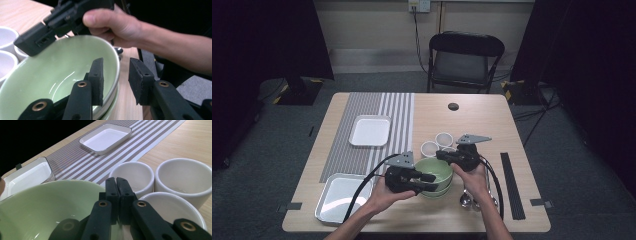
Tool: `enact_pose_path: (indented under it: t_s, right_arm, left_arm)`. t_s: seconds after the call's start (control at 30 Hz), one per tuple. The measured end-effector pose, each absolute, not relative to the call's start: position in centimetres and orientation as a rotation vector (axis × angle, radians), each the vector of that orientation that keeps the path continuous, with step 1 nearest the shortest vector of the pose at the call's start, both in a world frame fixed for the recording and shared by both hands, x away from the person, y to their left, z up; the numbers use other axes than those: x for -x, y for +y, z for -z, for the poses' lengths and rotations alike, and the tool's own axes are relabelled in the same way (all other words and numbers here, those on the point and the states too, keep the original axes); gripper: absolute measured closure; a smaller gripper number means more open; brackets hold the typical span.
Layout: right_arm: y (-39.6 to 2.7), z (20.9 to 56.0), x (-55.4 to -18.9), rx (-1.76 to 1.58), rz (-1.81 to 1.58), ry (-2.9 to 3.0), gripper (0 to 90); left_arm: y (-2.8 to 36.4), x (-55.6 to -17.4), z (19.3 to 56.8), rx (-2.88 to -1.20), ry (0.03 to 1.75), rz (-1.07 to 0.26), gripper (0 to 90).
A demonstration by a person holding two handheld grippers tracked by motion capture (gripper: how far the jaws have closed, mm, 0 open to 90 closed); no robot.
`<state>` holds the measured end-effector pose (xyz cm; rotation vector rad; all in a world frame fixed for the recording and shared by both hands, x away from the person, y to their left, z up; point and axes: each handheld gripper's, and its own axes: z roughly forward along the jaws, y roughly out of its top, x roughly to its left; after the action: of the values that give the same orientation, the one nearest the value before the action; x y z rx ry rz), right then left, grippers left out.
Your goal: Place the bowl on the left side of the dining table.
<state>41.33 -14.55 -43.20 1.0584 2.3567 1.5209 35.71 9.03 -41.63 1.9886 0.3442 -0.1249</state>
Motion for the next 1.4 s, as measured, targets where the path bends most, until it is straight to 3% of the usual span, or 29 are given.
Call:
enact_pose_path:
  t_s: [0.07,0.23,0.27,0.4,0.6,0.73,0.87,0.9,1.03,1.4]
  right_arm:
    - [-14.5,43.2,-41.3,-1.059,-1.520,2.358,89.3]
    - [-14.6,43.2,-41.4,-1.054,-1.523,2.358,89.3]
    - [-14.5,43.2,-41.4,-1.055,-1.521,2.360,89.3]
    - [-14.5,43.2,-41.4,-1.054,-1.519,2.363,88.9]
    - [-14.4,43.2,-41.5,-1.057,-1.469,2.367,75.7]
    - [-14.8,43.0,-41.5,-1.061,-1.496,2.350,76.6]
    - [-15.1,42.9,-41.5,-1.050,-1.519,2.351,82.3]
    - [-15.1,43.0,-41.5,-1.046,-1.525,2.357,87.2]
    - [-15.1,43.1,-41.6,-1.047,-1.524,2.361,90.0]
    - [-15.4,43.5,-41.5,-1.070,-1.532,2.347,90.0]
  left_arm:
    - [8.7,-35.8,41.9,-2.019,0.347,0.108,61.8]
    - [8.6,-36.0,42.1,-2.004,0.341,0.141,71.5]
    - [8.4,-36.0,42.0,-1.994,0.336,0.146,78.2]
    - [8.4,-36.2,41.9,-2.006,0.327,0.160,79.9]
    - [7.8,-36.1,41.7,-2.008,0.330,0.155,83.3]
    - [7.8,-36.1,41.6,-2.007,0.333,0.162,83.4]
    - [7.9,-36.2,41.5,-2.008,0.332,0.166,83.5]
    - [7.9,-36.3,41.4,-2.002,0.332,0.171,83.5]
    - [8.0,-36.6,41.2,-1.990,0.338,0.198,83.5]
    - [8.3,-36.9,41.2,-1.966,0.332,0.230,83.4]
